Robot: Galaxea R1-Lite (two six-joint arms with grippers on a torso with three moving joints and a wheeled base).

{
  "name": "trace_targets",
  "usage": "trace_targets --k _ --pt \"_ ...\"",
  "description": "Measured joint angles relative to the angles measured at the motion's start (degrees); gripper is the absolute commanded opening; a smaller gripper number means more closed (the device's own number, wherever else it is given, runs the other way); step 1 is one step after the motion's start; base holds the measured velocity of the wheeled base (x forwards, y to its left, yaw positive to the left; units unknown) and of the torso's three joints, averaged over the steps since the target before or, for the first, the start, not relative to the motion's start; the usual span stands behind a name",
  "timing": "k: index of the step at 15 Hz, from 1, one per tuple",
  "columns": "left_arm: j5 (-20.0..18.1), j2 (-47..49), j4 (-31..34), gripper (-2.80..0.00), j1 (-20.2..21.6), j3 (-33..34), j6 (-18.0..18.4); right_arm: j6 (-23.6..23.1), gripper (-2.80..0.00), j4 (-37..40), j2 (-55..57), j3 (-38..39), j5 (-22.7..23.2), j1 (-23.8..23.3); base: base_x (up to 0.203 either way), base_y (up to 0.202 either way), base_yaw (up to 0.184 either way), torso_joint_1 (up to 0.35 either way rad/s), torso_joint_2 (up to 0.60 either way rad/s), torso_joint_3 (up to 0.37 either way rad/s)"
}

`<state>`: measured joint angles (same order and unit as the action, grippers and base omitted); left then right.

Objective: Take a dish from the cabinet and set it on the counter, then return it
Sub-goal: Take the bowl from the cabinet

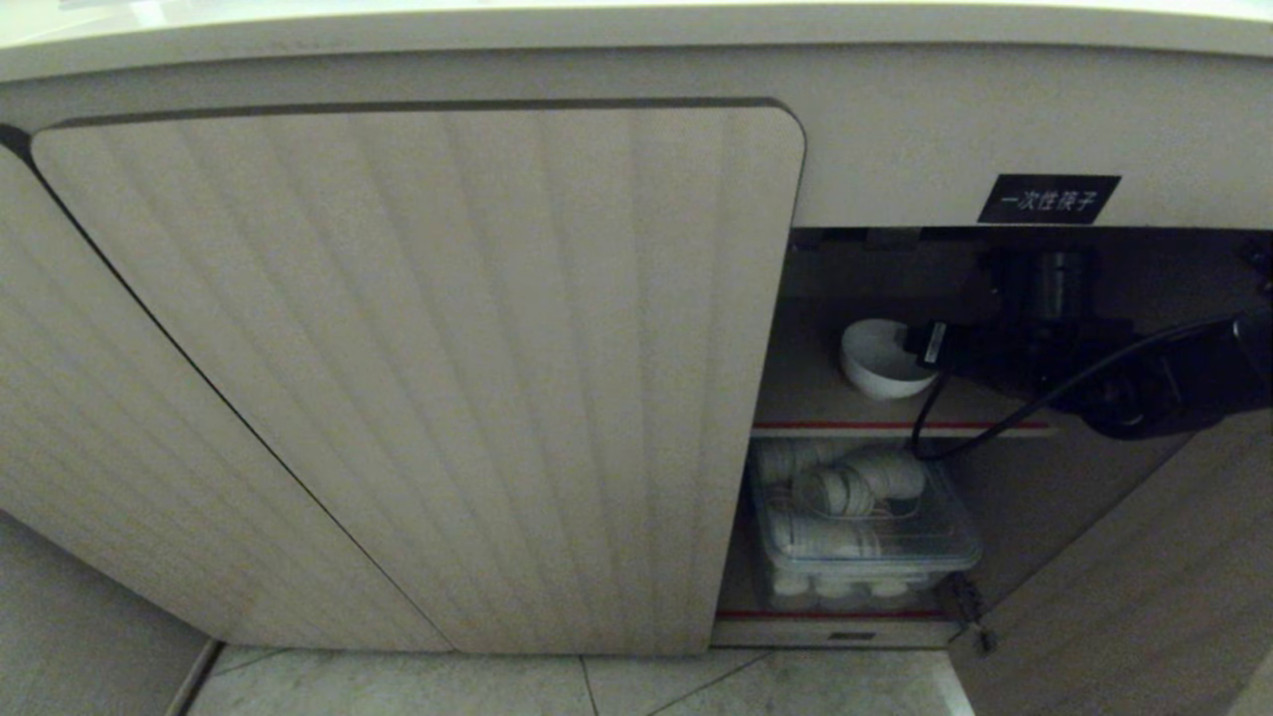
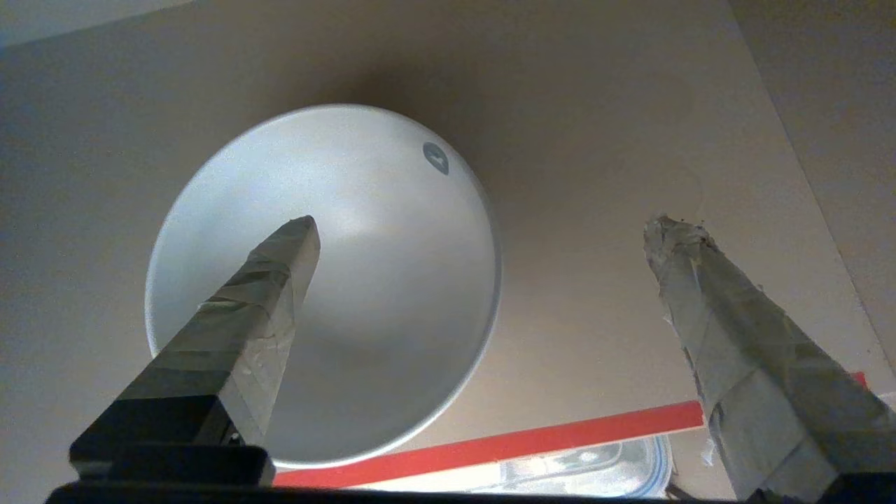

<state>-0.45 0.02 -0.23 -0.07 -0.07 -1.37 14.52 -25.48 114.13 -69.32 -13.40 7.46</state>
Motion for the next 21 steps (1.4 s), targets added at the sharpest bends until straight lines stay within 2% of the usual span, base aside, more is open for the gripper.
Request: trace_targets --k 12,21 --pt "0.0 0.0 0.01 -2.8 0.0 0.02 -0.01 0.17 0.0 0.78 1.99 -0.41 0.37 0.0 0.0 0.0 0.0 0.0 0.0 0.0" --pt "0.01 0.0 0.01 -2.8 -0.02 0.02 -0.01 0.21 0.0 4.54 4.19 -5.11 1.05 -0.02 0.0 0.0 0.0 0.0 0.0 0.0"
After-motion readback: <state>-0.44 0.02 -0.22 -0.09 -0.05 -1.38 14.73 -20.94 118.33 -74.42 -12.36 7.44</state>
